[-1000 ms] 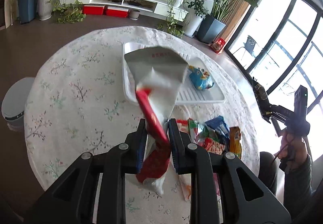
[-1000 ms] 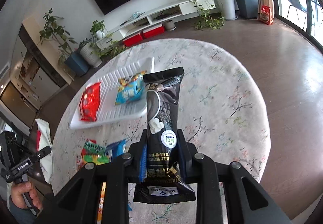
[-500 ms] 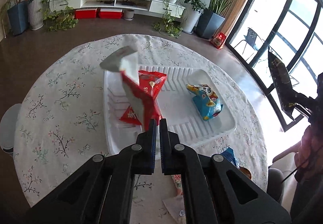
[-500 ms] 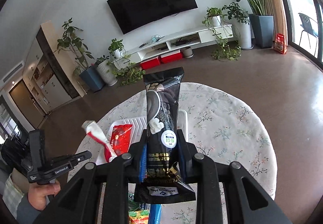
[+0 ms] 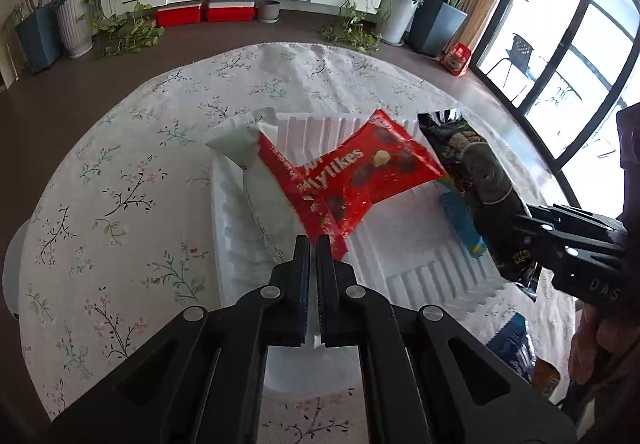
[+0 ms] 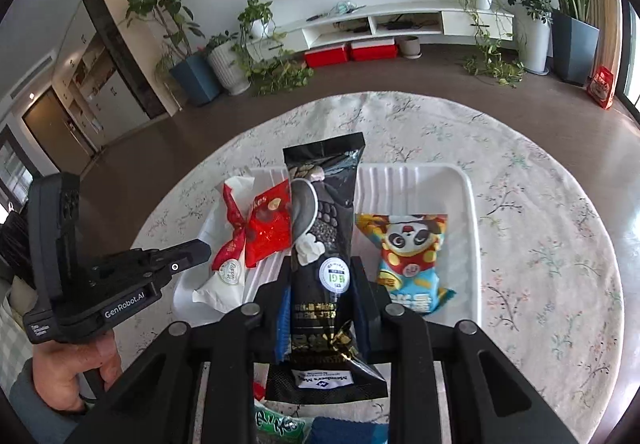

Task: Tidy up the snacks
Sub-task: 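Lower both held snacks into the white tray and open both grippers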

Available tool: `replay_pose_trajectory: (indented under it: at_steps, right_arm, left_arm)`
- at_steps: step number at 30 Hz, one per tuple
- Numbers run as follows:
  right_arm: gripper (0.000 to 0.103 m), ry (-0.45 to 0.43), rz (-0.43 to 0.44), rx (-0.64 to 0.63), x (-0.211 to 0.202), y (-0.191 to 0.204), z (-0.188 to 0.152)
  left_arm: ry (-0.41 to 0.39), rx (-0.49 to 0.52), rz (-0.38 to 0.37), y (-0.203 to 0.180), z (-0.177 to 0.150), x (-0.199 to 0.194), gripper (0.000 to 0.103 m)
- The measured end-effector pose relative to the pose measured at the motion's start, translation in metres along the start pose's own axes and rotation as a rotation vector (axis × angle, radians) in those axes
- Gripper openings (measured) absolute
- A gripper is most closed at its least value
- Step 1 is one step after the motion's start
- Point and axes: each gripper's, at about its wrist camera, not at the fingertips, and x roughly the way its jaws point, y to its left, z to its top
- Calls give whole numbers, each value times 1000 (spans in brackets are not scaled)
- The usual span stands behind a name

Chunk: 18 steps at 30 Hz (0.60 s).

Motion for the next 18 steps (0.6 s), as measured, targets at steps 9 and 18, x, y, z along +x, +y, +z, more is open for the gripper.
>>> replay_pose_trajectory:
  at_steps: [9, 18]
  right_arm:
    - [28, 151, -35, 24, 57, -9, -10]
    - [49, 133, -23, -10, 47, -1, -5]
  left_arm:
    - [14, 58, 19, -14, 6, 20, 4]
    - [-30, 62, -3, -20, 2, 9, 5]
